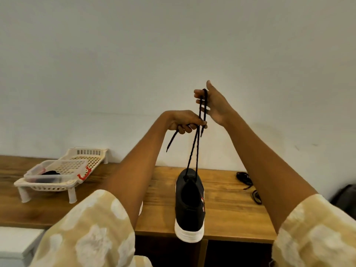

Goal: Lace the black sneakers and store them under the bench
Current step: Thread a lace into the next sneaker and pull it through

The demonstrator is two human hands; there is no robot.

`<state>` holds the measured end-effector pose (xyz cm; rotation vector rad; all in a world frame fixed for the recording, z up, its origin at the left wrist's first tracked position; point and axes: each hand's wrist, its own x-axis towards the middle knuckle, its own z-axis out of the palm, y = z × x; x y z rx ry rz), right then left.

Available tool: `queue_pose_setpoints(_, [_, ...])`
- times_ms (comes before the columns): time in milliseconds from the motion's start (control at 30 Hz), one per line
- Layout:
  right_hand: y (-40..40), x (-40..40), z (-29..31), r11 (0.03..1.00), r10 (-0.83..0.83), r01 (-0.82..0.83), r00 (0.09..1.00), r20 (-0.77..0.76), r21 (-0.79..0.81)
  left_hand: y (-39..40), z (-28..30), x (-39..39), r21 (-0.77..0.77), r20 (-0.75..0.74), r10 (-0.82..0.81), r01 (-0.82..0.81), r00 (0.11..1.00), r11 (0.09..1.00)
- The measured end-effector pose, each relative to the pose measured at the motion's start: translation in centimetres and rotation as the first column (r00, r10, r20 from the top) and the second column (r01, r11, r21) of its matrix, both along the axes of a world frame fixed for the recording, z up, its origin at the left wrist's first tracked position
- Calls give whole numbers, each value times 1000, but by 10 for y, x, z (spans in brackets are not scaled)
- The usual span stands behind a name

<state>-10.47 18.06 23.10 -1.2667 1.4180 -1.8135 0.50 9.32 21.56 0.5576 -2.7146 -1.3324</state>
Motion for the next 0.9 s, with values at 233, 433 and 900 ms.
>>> queue_pose_setpoints(233, [6, -10, -24, 968, -214, 173, 946, 243, 180, 1, 7, 8, -42, -71, 199, -202, 977, 978])
queue_pose_setpoints(433, [33, -2, -67, 713, 117, 28, 981, -158, 701, 1, 0, 4, 74, -191, 372, -364, 909, 928])
queue_pose_setpoints(900, [56, -16, -143, 915, -209, 171, 975, 68, 366, -4, -8, 15, 328, -226, 484, -402, 845, 855])
